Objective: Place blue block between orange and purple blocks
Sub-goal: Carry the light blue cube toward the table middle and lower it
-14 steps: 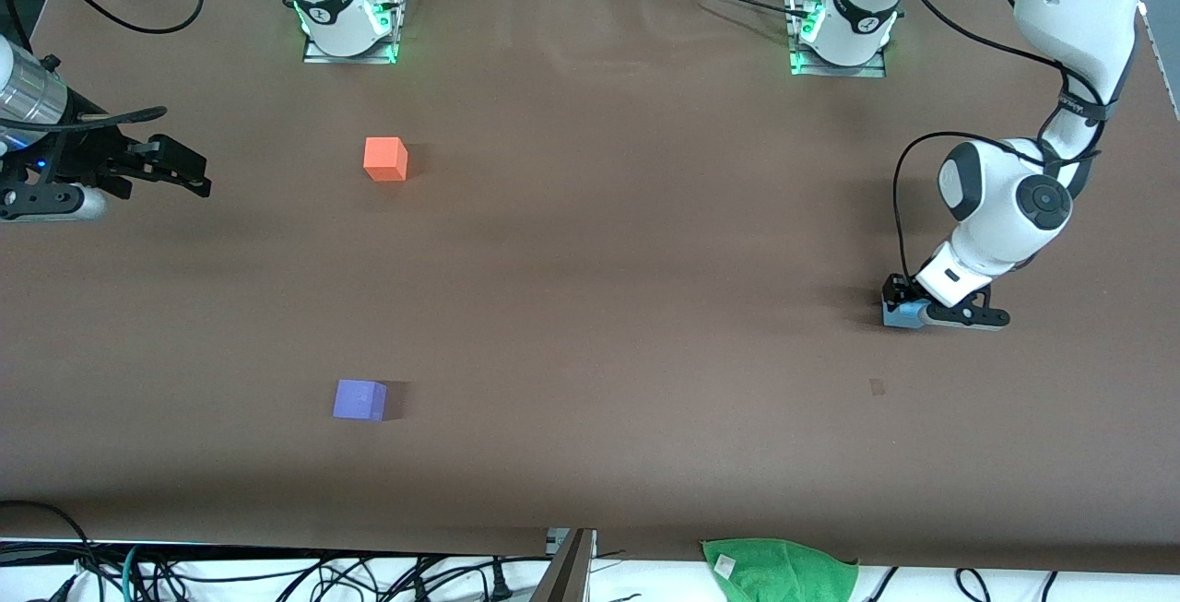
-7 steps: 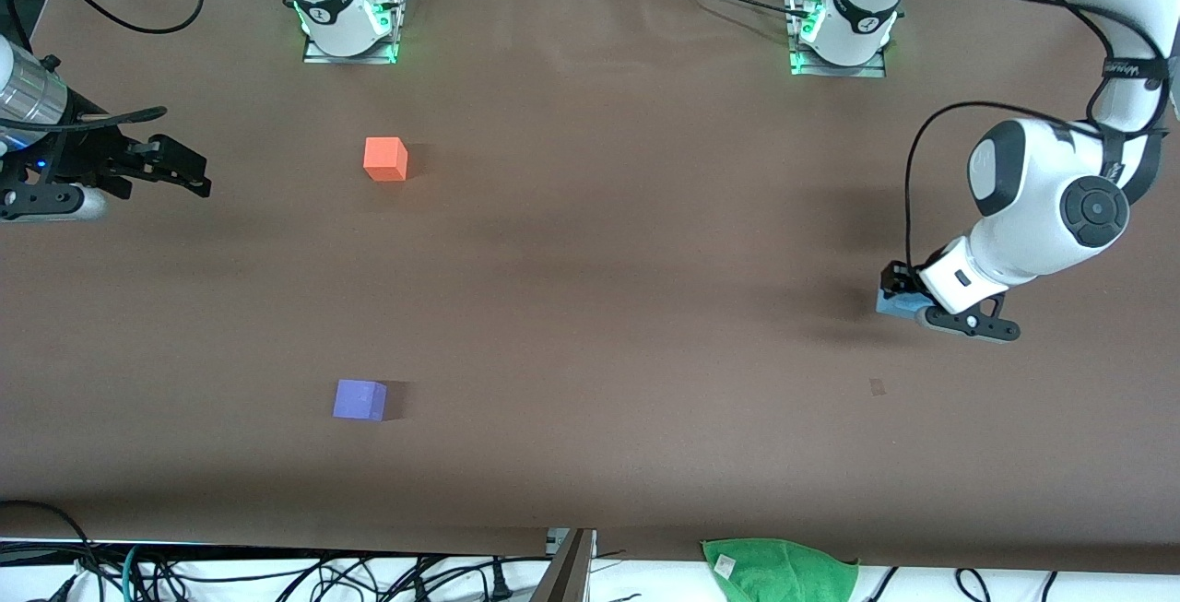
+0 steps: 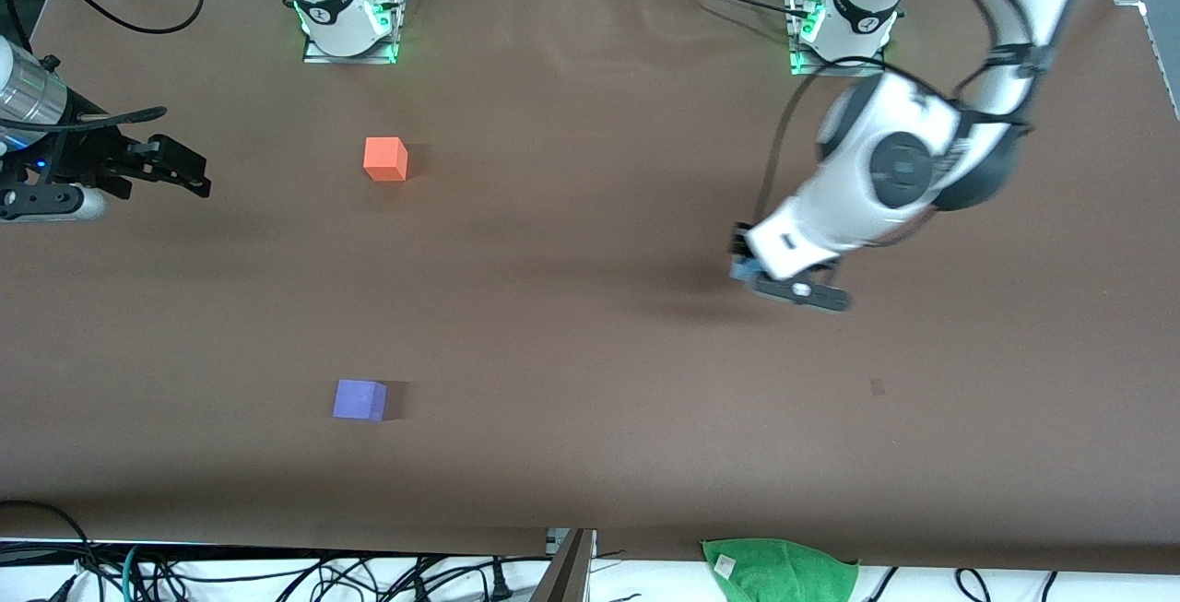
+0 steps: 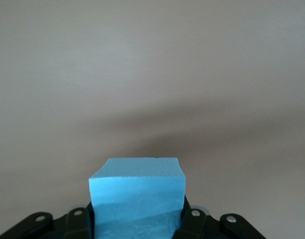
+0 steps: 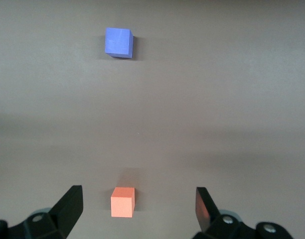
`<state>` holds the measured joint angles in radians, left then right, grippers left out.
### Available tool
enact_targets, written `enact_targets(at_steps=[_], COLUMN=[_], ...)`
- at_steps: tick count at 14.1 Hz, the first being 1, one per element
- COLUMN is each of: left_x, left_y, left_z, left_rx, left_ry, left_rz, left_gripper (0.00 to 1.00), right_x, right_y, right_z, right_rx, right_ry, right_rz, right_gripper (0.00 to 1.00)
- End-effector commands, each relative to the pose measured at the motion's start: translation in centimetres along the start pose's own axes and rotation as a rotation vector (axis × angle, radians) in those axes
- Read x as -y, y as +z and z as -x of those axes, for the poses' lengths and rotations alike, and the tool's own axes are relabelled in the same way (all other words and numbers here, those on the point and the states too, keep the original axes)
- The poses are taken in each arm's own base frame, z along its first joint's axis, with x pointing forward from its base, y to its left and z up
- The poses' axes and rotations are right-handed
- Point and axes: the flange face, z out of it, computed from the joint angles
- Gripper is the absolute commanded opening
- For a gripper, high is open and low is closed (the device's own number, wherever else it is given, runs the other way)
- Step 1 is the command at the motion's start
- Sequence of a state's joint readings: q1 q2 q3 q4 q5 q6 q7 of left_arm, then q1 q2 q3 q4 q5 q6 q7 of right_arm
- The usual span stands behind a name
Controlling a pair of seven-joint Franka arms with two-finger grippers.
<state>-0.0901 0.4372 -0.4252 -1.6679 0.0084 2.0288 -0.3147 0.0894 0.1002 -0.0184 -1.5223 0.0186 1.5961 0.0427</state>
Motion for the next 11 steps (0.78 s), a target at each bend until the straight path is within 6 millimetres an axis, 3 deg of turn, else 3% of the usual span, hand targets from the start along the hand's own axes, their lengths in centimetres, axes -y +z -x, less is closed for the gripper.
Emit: enact_targets(at_steps=[1,4,5,7,9,10,11], left_x=[-6.3,-12.2,-13.4,-14.9,-15.2,-15.3,-15.3], left_y=[5.4,12.3,14.4,17.3,18.4,18.6,18.7], left_z=[-2.0,-0.9,-0.5,0.3,0.6,0.7,0.7], left_rx=[-0.011,-0.114,-0.142,-0.173,-0.18,-0.182,-0.181], left_ry=[-0.056,-0.095,-0.101,-0.121,-0.13,-0.123,-0.122], left_rz=[0.009,-0.056,-0.079,-0.102,-0.117,-0.121,-0.122], left_gripper=[0.18,0.18,0.18,0.18,0.23,0.42,0.87], right_x=[-0.2,-0.4,-0.4,-0.4,-0.4,-0.5,-0.5], right_y=[0.0,0.1,0.0,0.0,0.0,-0.1,-0.1], right_z=[-0.1,-0.2,-0.2,-0.2,-0.2,-0.2,-0.2], right_rx=[0.01,0.01,0.007,0.005,0.005,0.002,0.0], right_ry=[0.008,0.011,0.011,0.011,0.011,0.013,0.013], right_rz=[0.011,0.013,0.014,0.014,0.014,0.014,0.014], right_gripper=[1.0,1.0,1.0,1.0,1.0,1.0,1.0])
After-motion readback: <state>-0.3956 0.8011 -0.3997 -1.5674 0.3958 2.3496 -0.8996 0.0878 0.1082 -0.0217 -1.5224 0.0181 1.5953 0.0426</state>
